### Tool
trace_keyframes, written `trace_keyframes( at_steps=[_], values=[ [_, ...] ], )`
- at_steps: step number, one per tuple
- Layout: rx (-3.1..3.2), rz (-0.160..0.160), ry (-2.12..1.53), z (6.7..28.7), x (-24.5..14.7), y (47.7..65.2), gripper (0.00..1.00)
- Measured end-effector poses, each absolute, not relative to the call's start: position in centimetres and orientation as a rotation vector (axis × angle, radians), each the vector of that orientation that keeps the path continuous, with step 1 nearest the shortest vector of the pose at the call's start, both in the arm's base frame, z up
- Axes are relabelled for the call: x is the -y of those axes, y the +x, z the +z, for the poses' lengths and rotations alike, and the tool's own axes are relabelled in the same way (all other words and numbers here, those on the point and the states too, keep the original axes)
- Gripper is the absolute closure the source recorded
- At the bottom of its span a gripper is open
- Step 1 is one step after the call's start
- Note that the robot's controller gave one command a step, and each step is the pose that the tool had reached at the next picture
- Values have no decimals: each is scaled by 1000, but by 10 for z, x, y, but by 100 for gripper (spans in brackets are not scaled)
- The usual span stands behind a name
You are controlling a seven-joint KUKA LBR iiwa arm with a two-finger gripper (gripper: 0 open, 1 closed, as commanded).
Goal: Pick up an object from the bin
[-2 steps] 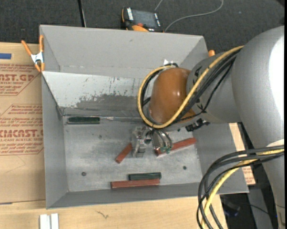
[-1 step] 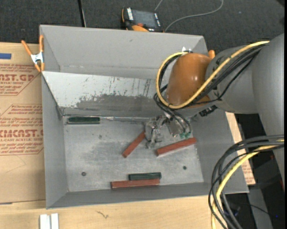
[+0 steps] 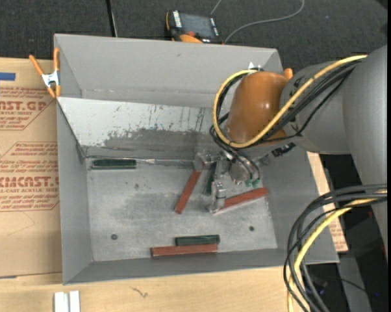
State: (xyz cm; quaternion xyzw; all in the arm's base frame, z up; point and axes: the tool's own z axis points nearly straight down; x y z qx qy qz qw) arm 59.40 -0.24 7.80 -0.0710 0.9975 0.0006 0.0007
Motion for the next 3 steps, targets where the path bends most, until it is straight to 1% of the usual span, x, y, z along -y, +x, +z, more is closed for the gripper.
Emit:
trace_keyframes(
  at_steps=[1, 2, 3],
  values=[
    [-3112, 4, -428, 69, -46, 573, 0],
    [-3111, 2, -424, 70, -45, 574, 100],
    [-3082, -1, -551, 234, -45, 564, 100]
  ],
)
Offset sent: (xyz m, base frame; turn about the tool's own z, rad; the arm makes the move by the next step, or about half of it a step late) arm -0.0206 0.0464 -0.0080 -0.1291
